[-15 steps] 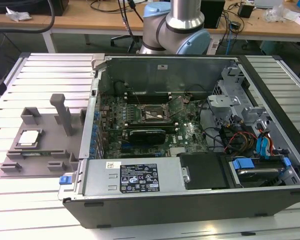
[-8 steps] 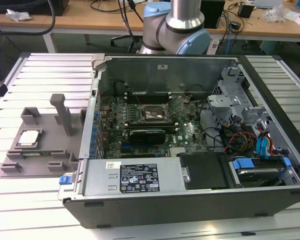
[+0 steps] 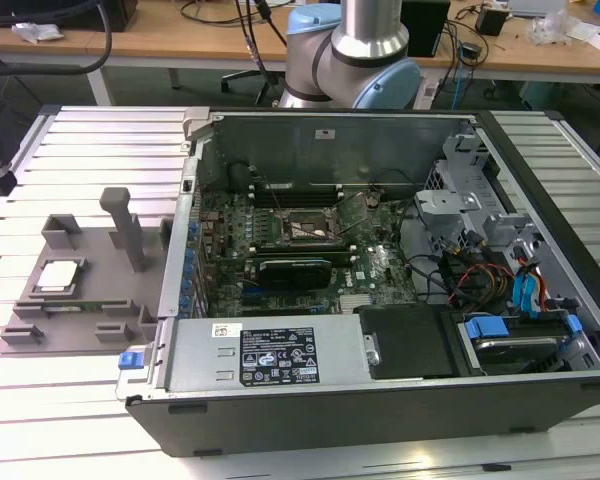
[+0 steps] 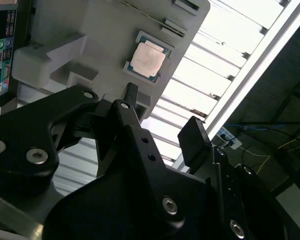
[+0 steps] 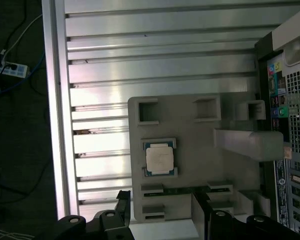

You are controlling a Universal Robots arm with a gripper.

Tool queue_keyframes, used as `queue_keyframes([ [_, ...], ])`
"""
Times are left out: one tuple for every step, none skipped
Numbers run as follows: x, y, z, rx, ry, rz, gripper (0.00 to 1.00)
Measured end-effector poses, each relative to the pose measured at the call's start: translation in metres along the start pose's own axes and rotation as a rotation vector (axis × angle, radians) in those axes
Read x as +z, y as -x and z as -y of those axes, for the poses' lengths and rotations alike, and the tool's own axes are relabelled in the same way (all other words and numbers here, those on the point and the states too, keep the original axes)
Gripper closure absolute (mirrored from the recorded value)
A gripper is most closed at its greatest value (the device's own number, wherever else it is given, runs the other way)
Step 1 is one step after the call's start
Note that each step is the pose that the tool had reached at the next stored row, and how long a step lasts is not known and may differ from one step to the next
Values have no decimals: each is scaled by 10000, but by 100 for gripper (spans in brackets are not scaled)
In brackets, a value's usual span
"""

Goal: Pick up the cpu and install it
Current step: 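Pick up the cpu and move it towards the insertion slot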

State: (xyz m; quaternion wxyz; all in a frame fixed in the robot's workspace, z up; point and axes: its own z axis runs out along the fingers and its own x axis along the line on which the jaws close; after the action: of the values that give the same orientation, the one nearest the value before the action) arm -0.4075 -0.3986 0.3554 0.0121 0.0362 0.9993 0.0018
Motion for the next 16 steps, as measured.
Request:
queue_keyframes([
  [4,0,0,1,0,0,40],
  [8,0,0,0,0,0,40],
  [13,0,0,0,0,0,40],
  [19,-1,0,1,0,0,40],
  [25,-1,0,0,0,0,40],
  [31,-1,0,0,-1,0,40],
  [38,-1,0,1,-1,-1,40],
  [43,-1,0,1,0,0,40],
  [47,-1,0,1,-1,0,40],
  [52,-1,0,0,0,0,40],
  [56,-1,0,1,0,0,40],
  [61,-2,0,1,0,0,40],
  [65,-2,0,0,-1,0,40],
  [69,-2,0,1,0,0,40],
  [73,-2,0,0,-1,0,40],
  [83,-2,0,1,0,0,40],
])
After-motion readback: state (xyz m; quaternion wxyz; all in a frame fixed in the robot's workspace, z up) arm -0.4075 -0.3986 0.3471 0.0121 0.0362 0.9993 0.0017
